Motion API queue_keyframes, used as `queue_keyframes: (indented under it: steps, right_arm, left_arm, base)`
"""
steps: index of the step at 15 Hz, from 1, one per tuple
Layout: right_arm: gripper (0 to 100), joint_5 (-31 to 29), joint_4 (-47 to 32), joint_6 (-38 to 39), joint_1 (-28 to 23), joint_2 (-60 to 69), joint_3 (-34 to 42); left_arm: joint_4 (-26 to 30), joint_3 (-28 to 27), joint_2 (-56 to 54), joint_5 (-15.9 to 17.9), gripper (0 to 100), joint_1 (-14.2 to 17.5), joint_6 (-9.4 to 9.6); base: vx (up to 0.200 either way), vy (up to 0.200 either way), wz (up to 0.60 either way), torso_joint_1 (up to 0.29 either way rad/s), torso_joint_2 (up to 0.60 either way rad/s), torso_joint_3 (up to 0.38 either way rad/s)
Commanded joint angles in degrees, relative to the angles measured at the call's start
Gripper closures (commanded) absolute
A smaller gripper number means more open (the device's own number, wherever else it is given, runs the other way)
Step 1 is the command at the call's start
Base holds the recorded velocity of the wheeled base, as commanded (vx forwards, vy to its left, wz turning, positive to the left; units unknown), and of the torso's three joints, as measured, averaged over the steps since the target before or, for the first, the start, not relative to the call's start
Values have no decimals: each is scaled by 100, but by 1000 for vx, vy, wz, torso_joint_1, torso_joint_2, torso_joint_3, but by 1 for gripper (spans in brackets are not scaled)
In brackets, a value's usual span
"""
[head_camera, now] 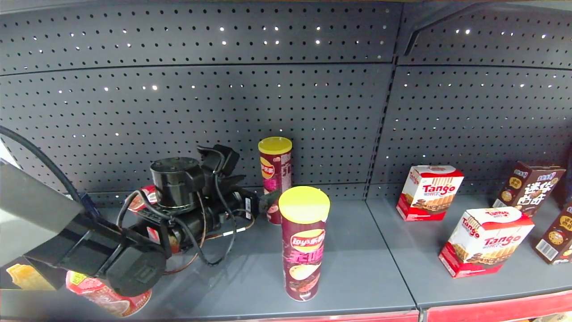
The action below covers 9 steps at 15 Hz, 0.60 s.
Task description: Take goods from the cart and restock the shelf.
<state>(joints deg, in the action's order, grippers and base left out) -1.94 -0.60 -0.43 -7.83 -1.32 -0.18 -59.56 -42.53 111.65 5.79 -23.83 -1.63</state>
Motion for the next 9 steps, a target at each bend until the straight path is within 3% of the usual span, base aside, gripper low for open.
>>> queue_keyframes:
  steps: [1, 7, 9]
  right_arm:
    - [0, 0, -2, -1, 0, -9, 1]
    - [0, 0, -2, -1, 0, -9, 1]
    - [0, 0, -2, -1, 0, -9, 1]
  left_arm:
    - [-3, 369, -601, 1, 0, 37, -4]
    - [138, 1037, -2165, 19, 0, 661, -4]
    - [340, 1221, -2868, -17, 0, 740, 58]
  base:
    - [0, 0, 0, 0, 0, 0]
    - [0, 0, 0, 0, 0, 0]
    - [0, 0, 0, 0, 0, 0]
